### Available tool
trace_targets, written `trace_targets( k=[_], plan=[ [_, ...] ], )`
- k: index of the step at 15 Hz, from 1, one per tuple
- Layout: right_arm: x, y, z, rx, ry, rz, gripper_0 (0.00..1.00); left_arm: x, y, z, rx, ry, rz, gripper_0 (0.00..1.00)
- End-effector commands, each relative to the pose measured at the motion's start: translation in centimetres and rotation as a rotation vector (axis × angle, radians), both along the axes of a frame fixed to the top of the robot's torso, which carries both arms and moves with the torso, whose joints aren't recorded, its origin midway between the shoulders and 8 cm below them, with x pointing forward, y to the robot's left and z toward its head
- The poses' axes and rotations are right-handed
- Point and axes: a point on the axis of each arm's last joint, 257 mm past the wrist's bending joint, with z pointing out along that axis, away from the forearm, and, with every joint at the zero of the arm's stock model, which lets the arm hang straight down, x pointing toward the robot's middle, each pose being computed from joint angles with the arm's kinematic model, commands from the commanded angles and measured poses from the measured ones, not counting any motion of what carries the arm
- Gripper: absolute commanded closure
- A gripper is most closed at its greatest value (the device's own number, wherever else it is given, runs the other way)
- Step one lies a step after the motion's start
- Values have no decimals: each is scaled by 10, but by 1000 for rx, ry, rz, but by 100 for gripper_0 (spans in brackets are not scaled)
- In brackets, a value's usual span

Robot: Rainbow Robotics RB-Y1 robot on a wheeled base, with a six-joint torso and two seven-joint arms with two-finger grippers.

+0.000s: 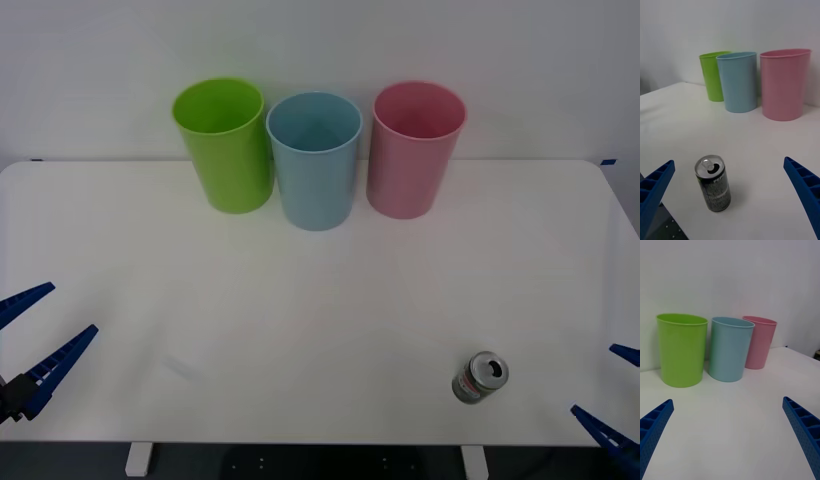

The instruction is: Grasp the object on the table and drop it into the matching bin: aluminum can to the light blue bin, PET bottle to the pink bin.

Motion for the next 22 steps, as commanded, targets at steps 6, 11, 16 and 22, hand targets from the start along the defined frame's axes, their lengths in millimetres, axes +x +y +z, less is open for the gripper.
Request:
trace_targets(
  k=[6, 11, 16, 22],
  plan=[
    [-12, -6, -51, -61, 106, -1, 0, 0, 0, 0, 0, 0, 0, 0],
    [-4, 5, -76, -77, 115, 13, 0, 0, 0, 0, 0, 0, 0, 0],
    [3, 24, -88, -68, 90, -1, 0, 0, 0, 0, 0, 0, 0, 0],
    [14, 47, -99, -46, 77, -27, 0, 0, 0, 0, 0, 0, 0, 0]
  ],
)
